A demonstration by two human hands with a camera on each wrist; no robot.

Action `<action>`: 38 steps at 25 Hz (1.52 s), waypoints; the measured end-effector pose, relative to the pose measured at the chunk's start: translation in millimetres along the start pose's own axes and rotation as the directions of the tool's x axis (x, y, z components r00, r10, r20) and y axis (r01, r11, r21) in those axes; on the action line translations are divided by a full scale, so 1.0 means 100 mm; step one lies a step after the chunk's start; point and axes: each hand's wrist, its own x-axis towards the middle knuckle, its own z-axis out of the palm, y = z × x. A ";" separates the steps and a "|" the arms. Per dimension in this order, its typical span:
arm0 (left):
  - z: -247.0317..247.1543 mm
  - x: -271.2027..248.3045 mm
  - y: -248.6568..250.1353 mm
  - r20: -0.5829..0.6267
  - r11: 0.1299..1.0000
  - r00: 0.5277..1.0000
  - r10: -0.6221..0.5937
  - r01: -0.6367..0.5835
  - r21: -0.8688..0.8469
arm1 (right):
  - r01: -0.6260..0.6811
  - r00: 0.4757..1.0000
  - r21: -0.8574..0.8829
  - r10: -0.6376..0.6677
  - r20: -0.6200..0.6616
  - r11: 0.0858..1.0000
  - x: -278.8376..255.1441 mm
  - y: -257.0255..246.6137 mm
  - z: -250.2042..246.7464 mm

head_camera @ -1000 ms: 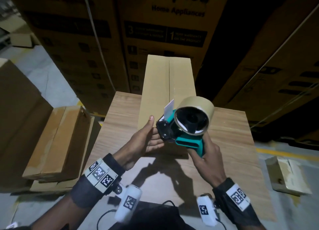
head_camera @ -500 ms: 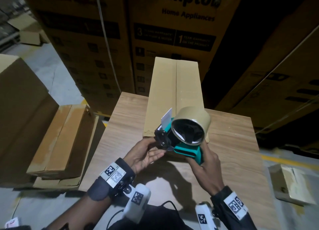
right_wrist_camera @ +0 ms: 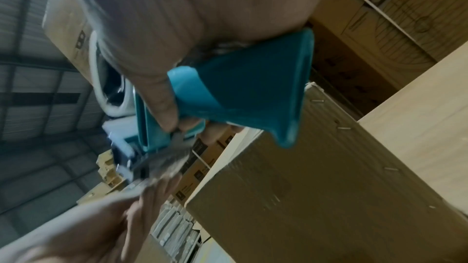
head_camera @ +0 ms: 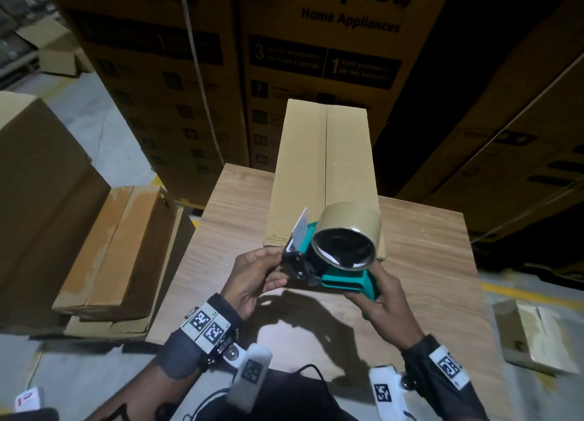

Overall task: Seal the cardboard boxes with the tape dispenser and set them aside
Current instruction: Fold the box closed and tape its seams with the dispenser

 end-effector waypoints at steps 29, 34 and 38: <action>-0.35 0.38 -0.04 -0.296 0.929 0.882 0.368 -0.333 0.162 | 0.027 0.981 -0.321 0.036 0.189 0.947 0.63 0.26 -0.88; -0.38 0.45 -0.08 -0.301 0.956 0.909 0.290 -0.258 0.142 | 0.007 0.982 -0.316 0.054 0.182 0.949 0.62 0.26 -0.87; -0.34 0.52 -0.17 -0.285 0.985 0.943 0.171 -0.166 0.044 | -0.007 0.981 -0.337 0.071 0.179 0.942 0.63 0.26 -0.86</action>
